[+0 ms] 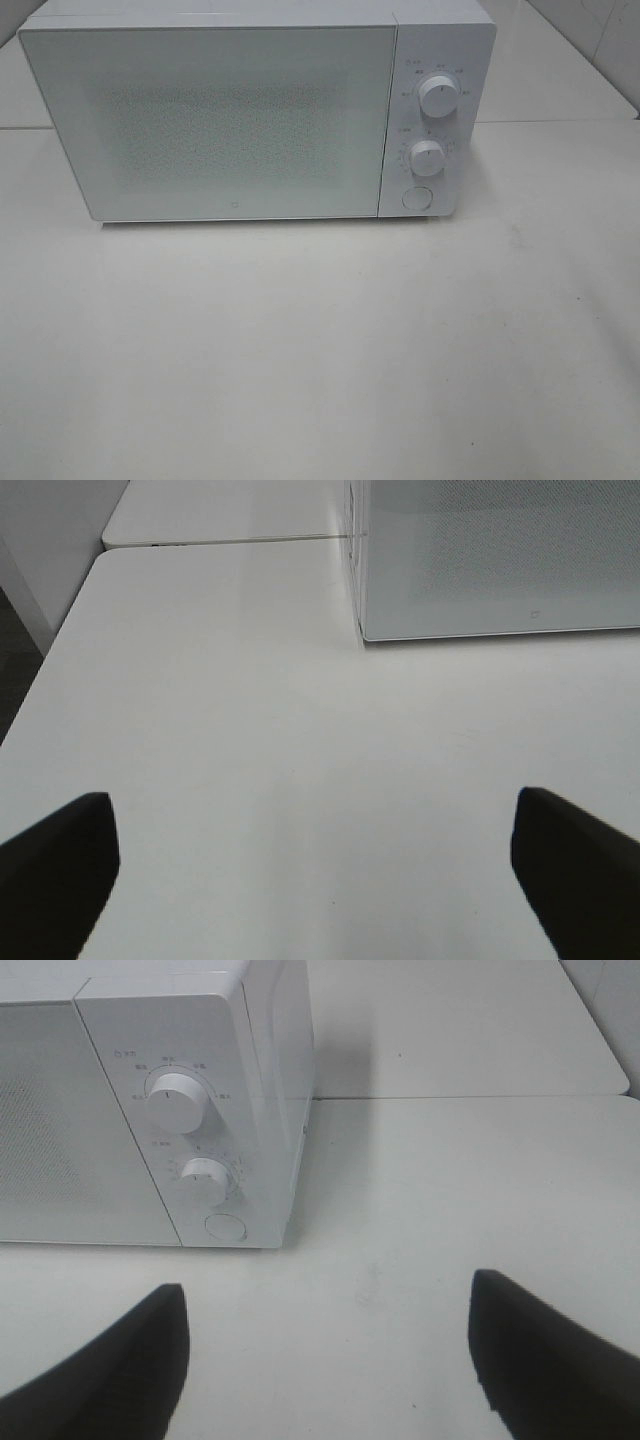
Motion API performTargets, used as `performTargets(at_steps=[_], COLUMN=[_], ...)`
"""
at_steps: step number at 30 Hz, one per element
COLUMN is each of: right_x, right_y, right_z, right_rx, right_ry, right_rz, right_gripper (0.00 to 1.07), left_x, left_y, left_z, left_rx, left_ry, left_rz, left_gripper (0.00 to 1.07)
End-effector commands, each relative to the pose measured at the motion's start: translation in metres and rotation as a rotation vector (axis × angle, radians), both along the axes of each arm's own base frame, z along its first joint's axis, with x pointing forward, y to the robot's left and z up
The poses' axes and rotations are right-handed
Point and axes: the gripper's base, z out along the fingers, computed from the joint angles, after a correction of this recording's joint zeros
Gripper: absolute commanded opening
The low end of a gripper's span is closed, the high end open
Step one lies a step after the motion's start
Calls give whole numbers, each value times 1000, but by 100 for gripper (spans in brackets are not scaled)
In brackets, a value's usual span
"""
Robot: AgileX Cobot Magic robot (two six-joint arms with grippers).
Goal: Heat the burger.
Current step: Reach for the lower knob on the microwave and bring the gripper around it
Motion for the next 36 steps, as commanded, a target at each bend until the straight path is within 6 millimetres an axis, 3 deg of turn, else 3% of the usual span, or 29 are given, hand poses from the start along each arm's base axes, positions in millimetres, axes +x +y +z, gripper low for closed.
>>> performTargets(at_steps=[1, 20, 27, 32, 36], right_x=[10, 80, 103, 110, 114], right_y=[0, 7, 5, 15, 34], right_z=[-5, -48, -70, -80, -94], right_rx=[-1, 30, -49, -87, -109], right_ry=[-51, -156, -195, -217, -213], right_rz=[-2, -16, -47, -36, -35], right_gripper=[75, 75, 75, 75, 75], left_x=[-3, -3, -3, -3, -3], left_y=[-1, -1, -1, -1, -1], left_z=[-1, -1, -1, -1, -1], left_rx=[-5, -5, -5, -5, -5], left_ry=[-26, -26, -26, -26, -26], left_rz=[-2, -2, -2, -2, -2], left_gripper=[100, 100, 100, 100, 100])
